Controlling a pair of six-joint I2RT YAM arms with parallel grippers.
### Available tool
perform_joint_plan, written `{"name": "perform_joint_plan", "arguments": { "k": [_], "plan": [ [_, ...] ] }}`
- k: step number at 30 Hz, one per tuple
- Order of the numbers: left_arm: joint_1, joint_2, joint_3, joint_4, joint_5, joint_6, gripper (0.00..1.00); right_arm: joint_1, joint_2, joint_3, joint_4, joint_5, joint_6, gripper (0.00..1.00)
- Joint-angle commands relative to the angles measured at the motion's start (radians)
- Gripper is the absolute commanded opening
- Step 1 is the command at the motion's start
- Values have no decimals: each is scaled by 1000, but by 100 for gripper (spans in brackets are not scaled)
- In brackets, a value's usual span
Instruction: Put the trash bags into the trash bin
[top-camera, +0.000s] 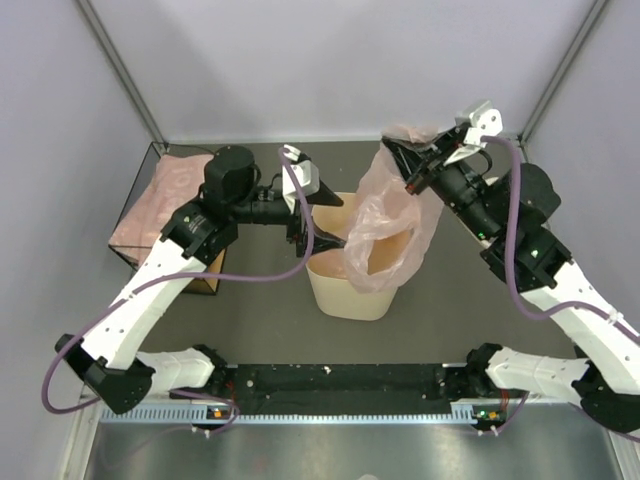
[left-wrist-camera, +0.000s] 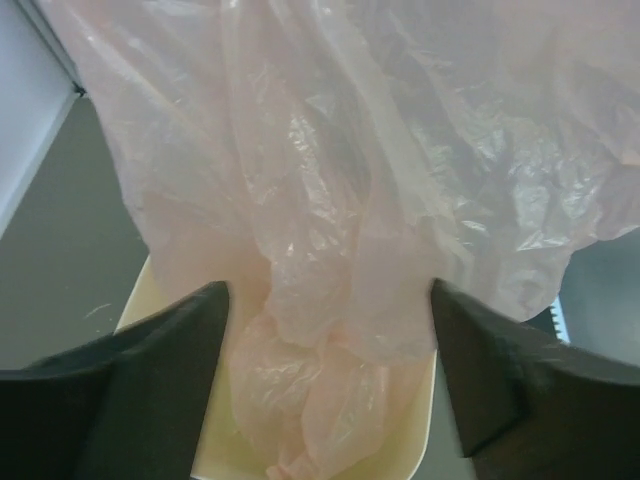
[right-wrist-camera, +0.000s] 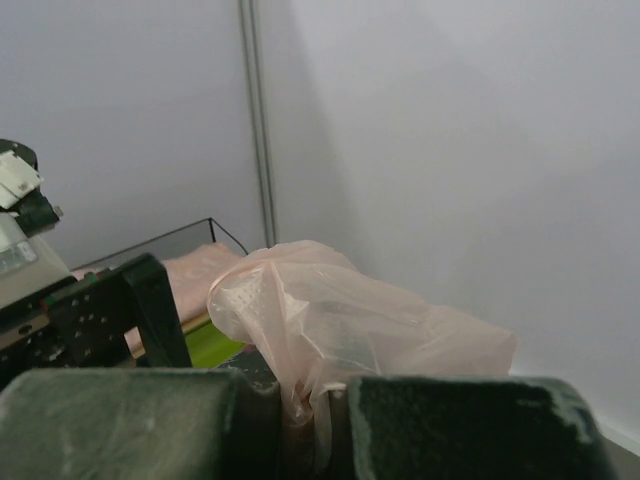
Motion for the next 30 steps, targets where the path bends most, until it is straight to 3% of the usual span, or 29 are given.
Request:
{"name": "perform_joint_plan", "arguments": {
  "k": [1,8,9,11,15,19,22,26,30],
  "plan": [
    [-4,-44,-29,90,40,-35,72,-9,45,3,128,-41,82,0],
    [169,-91,-126,24,84,21,30,-9,116,-59,212,-97,168,0],
    [187,-98,-156,20,81,37,27,-9,125,-77,232,-100,173,0],
    [247,-125,-188,19,72,41,29,-9,137,-122,269,-116,185,0],
    [347,-167,-241,60,61,-33,53,-9,188,-148,351,-136,217,0],
    [410,-214,-265,149,47,-128,68,-9,275,-87,460,-140,257,0],
    [424,-243,-247,129,121,-134,74,-11,320,-48,493,-154,268,0],
    [390,-308,-247,102,130,-104,73,-9,322,-62,539,-82,240,0],
    [288,-328,-202,25,132,-19,54,-9,328,-71,611,25,208,0]
  ]
}}
